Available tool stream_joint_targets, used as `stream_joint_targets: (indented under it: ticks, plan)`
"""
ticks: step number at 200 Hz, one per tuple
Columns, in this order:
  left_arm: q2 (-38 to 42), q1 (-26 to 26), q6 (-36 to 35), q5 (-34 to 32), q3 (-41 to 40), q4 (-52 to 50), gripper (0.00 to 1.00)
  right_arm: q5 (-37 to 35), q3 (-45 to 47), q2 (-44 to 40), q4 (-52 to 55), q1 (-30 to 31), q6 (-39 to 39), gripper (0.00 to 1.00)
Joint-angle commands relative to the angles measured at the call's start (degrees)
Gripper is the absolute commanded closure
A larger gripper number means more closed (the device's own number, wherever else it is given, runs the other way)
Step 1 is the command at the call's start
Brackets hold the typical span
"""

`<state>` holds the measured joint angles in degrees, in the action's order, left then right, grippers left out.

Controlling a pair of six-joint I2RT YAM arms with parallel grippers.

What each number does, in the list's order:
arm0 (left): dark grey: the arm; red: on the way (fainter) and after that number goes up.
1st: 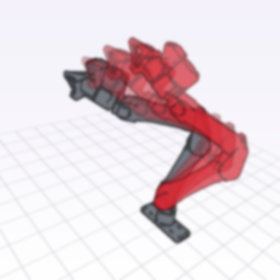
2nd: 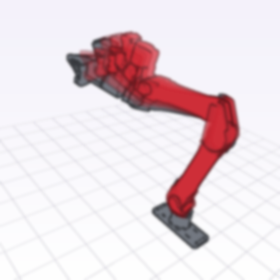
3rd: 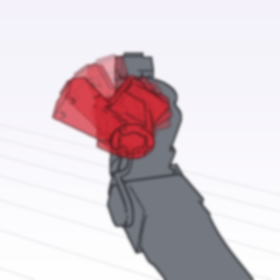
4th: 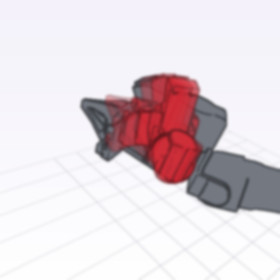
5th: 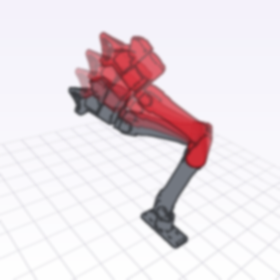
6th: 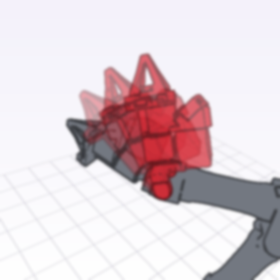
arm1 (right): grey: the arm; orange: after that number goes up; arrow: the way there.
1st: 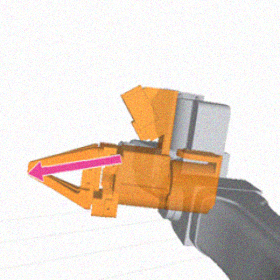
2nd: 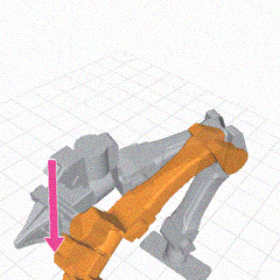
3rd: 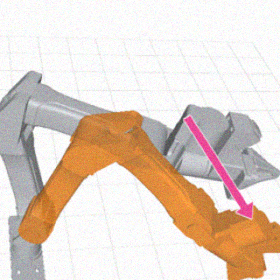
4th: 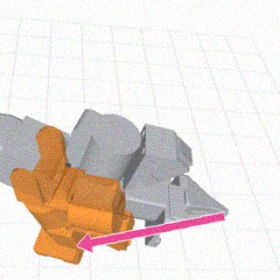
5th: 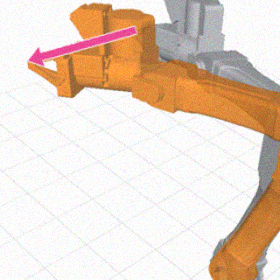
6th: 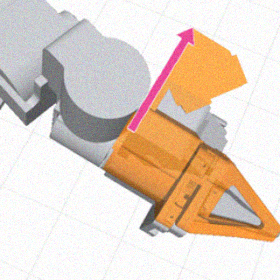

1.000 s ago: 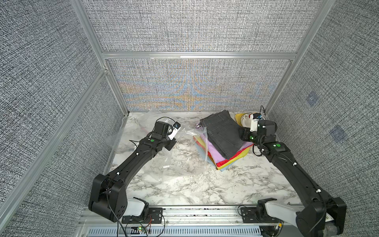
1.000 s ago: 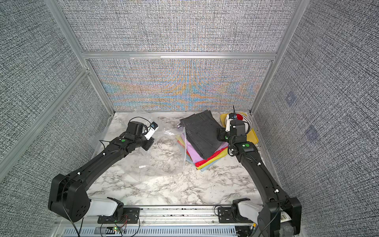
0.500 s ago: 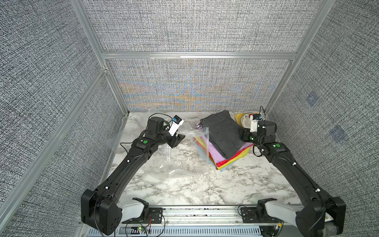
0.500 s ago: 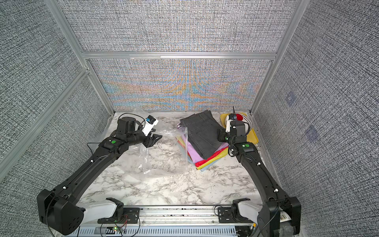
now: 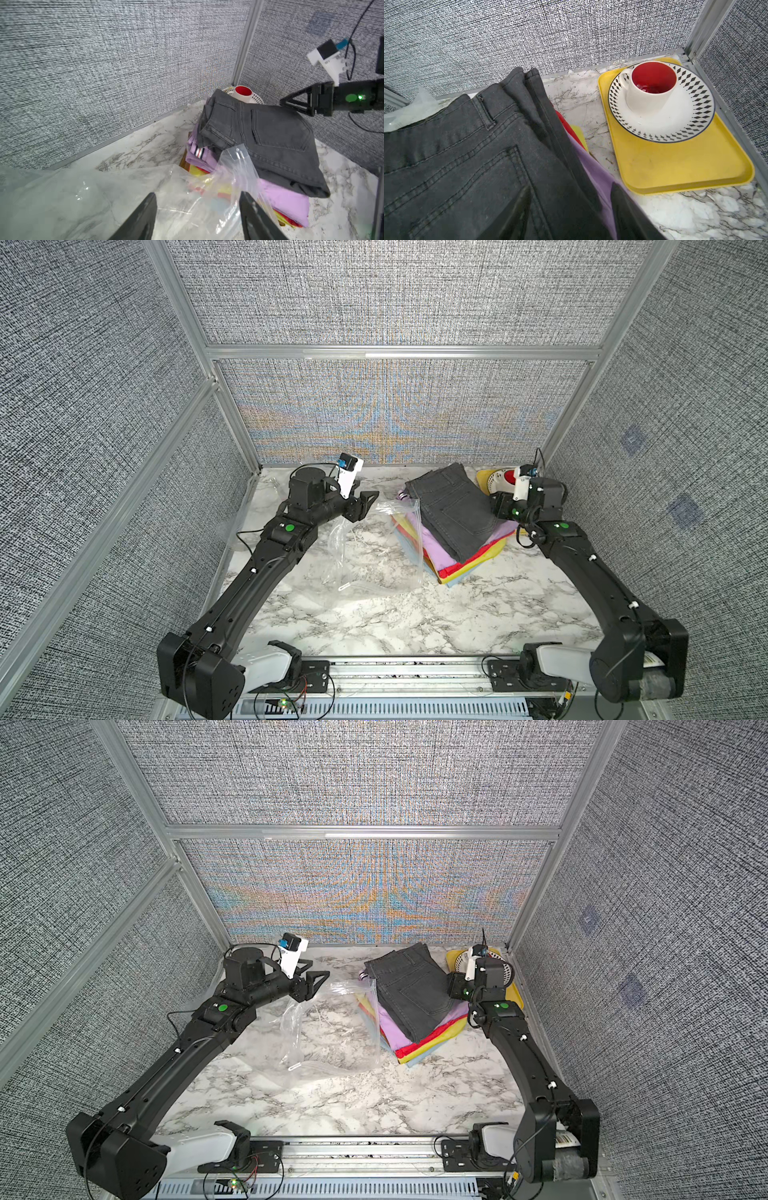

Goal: Take the trousers out of the vacuum bag
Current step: Place the trousers at the center of the board, then adjust the trousers at the center of the board.

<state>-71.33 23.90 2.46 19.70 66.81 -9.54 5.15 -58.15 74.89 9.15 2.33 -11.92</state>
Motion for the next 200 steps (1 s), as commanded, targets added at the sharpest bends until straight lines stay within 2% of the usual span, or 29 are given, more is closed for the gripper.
stream_joint_targets:
  ticks: [1,28,62,96,144,200]
  plan:
    - [-1.41,0.01,4.62,-0.68,1.70,4.70,0.32,5.30,-1.72,2.65,-2.24,-1.39,2.66,0.32]
    - [-3.91,-0.02,6.94,-4.72,4.70,2.84,0.30,11.43,-3.20,7.41,-2.97,-4.02,3.91,0.26]
    - [-3.67,0.00,5.59,-4.61,5.09,2.60,0.28,17.02,-3.21,13.47,-4.31,-6.93,3.42,0.20]
    - [-1.52,-0.06,3.76,-7.03,3.82,1.63,0.28,21.17,-1.85,17.40,-5.06,-7.23,1.90,0.15]
    - [1.00,-0.06,2.11,-10.21,0.66,1.63,0.27,28.23,5.11,17.53,-9.65,-6.35,-7.38,0.11]
    - [1.51,-0.03,3.52,-14.24,-0.71,1.98,0.27,26.92,11.16,13.36,-13.49,-0.47,-18.65,0.12]
